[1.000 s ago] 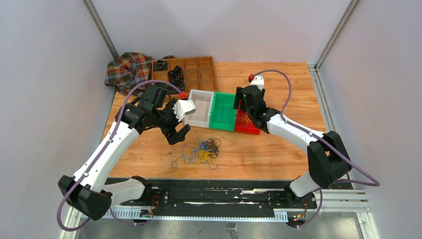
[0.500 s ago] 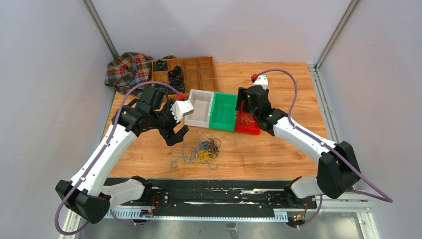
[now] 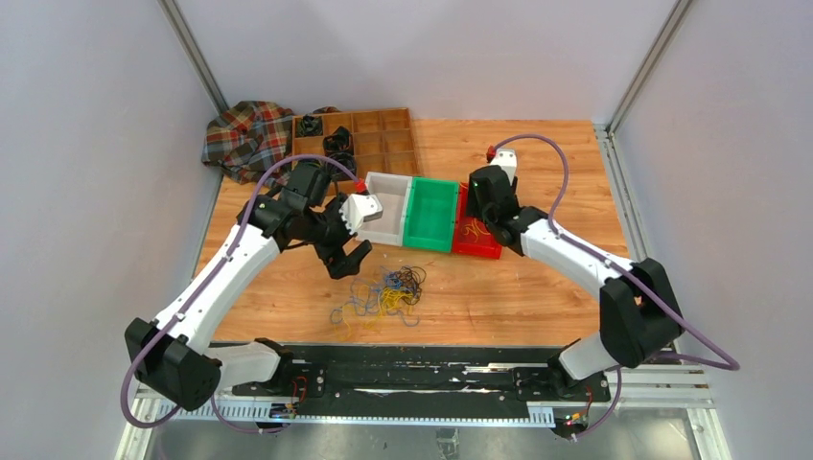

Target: Untangle the cables

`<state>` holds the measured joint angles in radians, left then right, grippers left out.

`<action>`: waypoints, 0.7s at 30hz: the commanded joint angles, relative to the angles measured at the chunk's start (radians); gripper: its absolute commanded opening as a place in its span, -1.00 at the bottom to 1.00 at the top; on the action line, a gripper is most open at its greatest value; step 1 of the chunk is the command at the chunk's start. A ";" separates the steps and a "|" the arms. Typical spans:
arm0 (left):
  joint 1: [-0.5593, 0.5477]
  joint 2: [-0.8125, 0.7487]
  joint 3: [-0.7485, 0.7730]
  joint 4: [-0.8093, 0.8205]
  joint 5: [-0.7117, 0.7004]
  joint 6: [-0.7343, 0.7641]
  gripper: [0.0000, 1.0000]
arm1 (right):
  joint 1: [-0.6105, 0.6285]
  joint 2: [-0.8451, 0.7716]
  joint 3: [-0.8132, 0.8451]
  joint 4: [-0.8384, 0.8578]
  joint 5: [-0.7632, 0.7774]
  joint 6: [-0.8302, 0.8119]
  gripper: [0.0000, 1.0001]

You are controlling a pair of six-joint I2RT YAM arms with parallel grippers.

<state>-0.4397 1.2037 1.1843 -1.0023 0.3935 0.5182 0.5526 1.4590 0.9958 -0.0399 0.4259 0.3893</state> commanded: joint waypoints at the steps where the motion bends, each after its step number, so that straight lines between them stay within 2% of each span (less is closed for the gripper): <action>1: 0.005 -0.012 0.014 0.024 0.023 0.041 0.98 | -0.014 0.043 0.001 -0.059 0.122 -0.027 0.18; 4: 0.005 -0.048 -0.008 0.024 0.031 0.055 0.99 | -0.015 0.071 -0.019 -0.031 0.100 -0.039 0.27; 13: 0.006 -0.099 -0.011 0.024 0.024 0.068 0.98 | -0.016 0.229 0.108 -0.089 0.108 -0.049 0.12; 18: 0.006 -0.100 -0.015 0.024 0.022 0.066 0.98 | -0.034 0.305 0.159 -0.101 0.066 -0.010 -0.04; 21: 0.005 -0.112 -0.022 0.024 0.018 0.074 0.98 | -0.046 0.338 0.176 -0.101 0.051 0.016 -0.22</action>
<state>-0.4397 1.1187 1.1770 -0.9958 0.4007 0.5735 0.5335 1.7557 1.1324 -0.1177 0.4896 0.3607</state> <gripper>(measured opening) 0.992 0.444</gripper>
